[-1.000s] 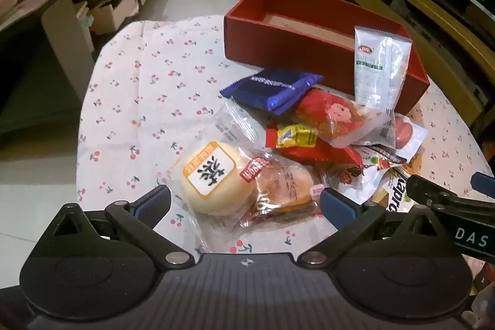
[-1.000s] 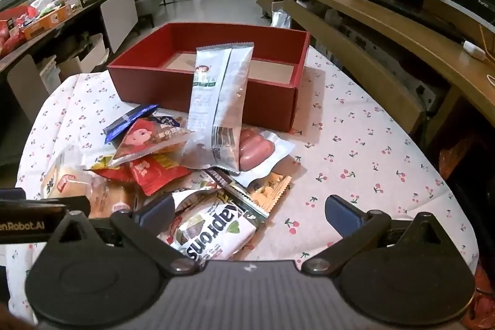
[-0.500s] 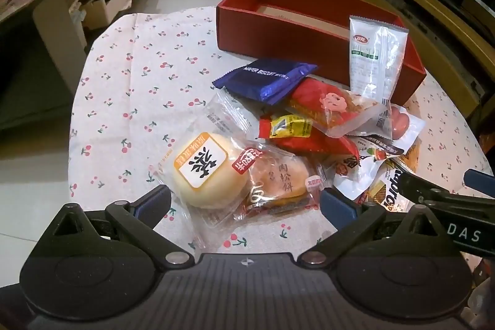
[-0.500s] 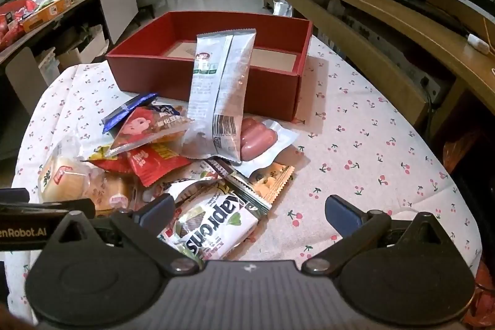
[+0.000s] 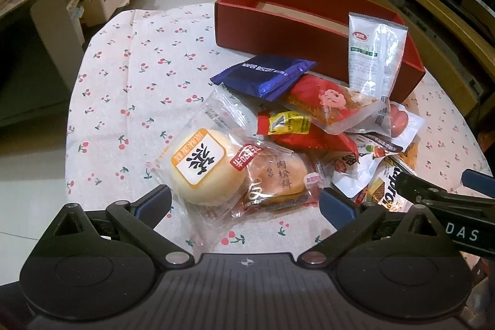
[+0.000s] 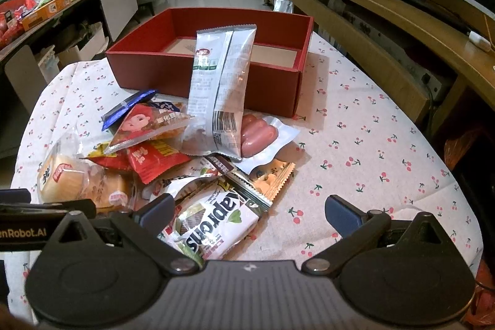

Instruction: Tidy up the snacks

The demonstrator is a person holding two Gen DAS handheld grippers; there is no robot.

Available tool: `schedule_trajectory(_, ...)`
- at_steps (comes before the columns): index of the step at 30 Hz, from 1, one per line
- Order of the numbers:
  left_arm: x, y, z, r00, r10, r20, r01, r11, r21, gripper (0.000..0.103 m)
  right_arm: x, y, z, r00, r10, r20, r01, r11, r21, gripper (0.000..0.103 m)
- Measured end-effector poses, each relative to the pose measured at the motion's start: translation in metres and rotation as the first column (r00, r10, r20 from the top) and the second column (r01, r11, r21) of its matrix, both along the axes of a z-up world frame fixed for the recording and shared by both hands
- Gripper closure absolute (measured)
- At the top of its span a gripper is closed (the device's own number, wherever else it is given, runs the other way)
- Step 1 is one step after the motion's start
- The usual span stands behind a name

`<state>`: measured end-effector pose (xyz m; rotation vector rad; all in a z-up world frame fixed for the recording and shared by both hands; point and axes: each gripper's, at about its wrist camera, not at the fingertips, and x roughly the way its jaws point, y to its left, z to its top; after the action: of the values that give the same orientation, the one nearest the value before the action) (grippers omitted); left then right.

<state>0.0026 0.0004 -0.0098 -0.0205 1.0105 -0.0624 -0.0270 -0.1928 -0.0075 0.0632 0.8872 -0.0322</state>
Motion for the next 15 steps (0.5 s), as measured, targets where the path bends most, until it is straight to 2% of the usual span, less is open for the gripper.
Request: schedule_trajectory(15, -0.0006, -0.0009, -0.0004, 1.000, -0.008, 0.000, 0.008, 1.000, -0.005, 0.000, 0.0013, 0.0003, -0.0007, 1.000, -0.002, -0.006, 0.002, 1.000, 0.002, 0.000)
